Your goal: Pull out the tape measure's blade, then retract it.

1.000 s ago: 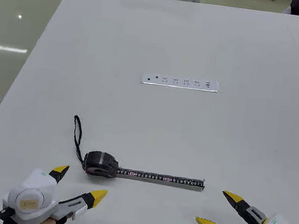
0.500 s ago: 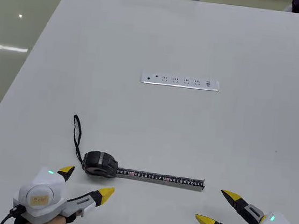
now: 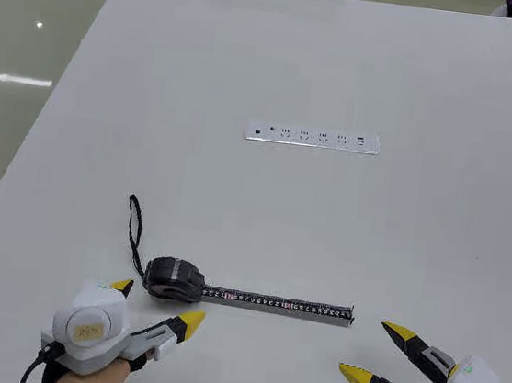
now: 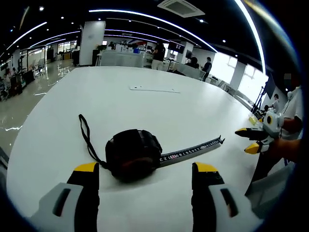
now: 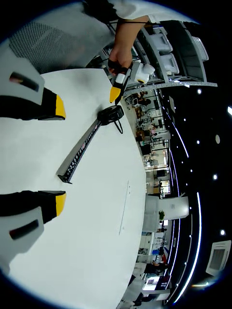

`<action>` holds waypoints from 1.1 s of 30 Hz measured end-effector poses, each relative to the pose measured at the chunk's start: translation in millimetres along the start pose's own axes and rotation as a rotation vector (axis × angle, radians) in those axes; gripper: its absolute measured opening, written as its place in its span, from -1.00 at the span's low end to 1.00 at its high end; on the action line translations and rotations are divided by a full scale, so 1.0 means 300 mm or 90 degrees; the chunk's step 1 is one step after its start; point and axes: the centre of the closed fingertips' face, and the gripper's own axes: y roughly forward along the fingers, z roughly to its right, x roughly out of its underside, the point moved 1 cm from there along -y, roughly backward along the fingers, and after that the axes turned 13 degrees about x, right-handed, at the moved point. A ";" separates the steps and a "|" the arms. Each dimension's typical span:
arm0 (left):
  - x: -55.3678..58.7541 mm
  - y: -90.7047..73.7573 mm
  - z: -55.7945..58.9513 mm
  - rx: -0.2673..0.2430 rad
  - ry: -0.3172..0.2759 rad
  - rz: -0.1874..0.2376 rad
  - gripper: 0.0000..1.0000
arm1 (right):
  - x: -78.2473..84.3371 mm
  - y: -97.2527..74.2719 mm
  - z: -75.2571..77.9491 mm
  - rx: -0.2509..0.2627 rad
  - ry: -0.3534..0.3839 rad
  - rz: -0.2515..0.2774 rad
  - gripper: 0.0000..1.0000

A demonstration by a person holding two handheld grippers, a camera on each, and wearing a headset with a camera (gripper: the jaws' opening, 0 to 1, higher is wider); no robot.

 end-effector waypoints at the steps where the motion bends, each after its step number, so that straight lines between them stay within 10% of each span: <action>1: -0.002 0.003 -0.001 0.000 -0.009 0.004 0.55 | -0.001 0.002 -0.002 -0.001 0.000 0.000 0.18; 33: -0.003 0.083 -0.029 -0.037 -0.071 0.015 0.56 | 0.009 0.083 0.024 -0.022 0.002 -0.014 0.16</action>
